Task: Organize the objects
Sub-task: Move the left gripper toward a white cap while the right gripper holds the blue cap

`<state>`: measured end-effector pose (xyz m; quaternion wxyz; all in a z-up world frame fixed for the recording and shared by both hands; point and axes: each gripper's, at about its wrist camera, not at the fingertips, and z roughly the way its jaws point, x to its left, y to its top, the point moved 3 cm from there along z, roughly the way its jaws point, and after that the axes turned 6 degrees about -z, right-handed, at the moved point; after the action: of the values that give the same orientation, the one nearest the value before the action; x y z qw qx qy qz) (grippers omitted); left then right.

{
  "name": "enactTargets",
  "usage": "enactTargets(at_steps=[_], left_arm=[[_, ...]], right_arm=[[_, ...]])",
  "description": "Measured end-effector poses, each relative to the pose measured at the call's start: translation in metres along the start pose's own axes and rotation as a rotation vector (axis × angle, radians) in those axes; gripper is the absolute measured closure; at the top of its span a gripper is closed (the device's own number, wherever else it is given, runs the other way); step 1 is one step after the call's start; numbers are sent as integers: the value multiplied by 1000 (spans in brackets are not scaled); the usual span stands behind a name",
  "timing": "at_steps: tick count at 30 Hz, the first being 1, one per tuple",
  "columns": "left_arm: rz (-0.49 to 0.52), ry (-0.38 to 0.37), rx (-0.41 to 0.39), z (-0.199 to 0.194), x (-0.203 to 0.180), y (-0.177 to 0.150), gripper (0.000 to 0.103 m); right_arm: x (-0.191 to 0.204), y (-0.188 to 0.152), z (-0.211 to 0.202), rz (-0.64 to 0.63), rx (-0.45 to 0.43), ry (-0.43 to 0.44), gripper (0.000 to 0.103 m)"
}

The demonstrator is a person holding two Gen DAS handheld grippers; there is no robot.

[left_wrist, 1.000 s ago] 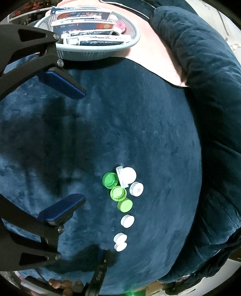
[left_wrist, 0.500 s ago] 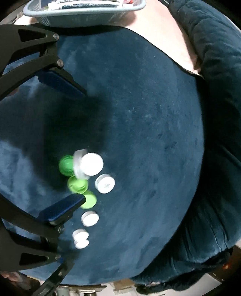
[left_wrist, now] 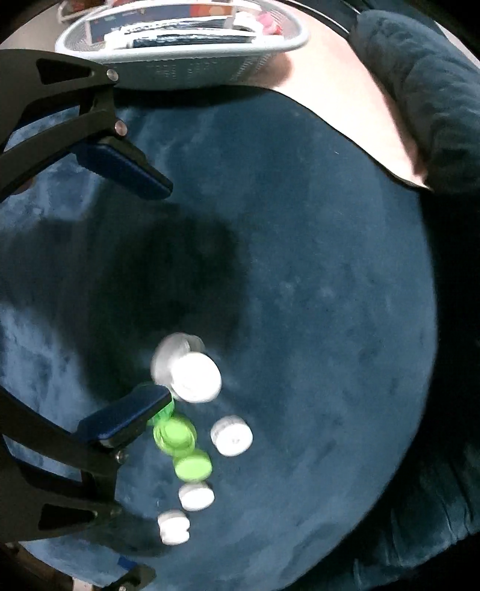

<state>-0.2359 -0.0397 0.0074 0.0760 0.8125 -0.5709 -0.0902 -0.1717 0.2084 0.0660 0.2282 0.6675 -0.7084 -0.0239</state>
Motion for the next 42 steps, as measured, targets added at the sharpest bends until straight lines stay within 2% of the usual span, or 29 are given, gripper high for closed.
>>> enactTargets(at_steps=[3, 6, 10, 13, 16, 17, 20, 22, 25, 28, 31, 34, 36, 39, 42], left_arm=[[22, -52, -22, -1, -10, 2, 2], [31, -70, 0, 11, -18, 1, 3], [37, -36, 61, 30, -14, -2, 9], [1, -42, 66, 35, -3, 1, 14], [-51, 50, 18, 28, 15, 8, 19], [-62, 45, 8, 25, 19, 10, 19], [-106, -56, 14, 19, 25, 14, 19], [-110, -86, -7, 14, 24, 16, 19], [-80, -128, -15, 11, 17, 16, 19], [4, -178, -18, 11, 0, 16, 19], [146, -160, -56, 8, -26, 13, 19], [239, -128, -59, 9, -48, 2, 25], [258, -101, -51, 12, -47, 0, 27], [243, -122, -19, 22, -47, 6, 28], [227, -150, 1, 24, -46, 6, 47]], right_arm=[[2, 0, -1, -7, -1, -1, 72], [3, -1, 0, -11, 4, -5, 72], [2, 0, -2, -14, 4, -7, 72], [3, 1, -1, -15, 5, -8, 72], [5, 0, 2, -23, 11, -9, 72], [6, 1, 2, -28, 13, -10, 72], [8, 1, 4, -34, 17, -9, 72], [9, 1, 5, -36, 18, -11, 72], [10, 0, 5, -38, 20, -13, 72], [10, -1, 5, -43, 23, -17, 72], [11, 0, 5, -42, 23, -16, 72], [12, 0, 5, -43, 22, -14, 72], [11, 0, 5, -42, 22, -15, 72], [11, 0, 5, -36, 22, -15, 72], [10, 2, 6, -35, 23, -14, 72]])
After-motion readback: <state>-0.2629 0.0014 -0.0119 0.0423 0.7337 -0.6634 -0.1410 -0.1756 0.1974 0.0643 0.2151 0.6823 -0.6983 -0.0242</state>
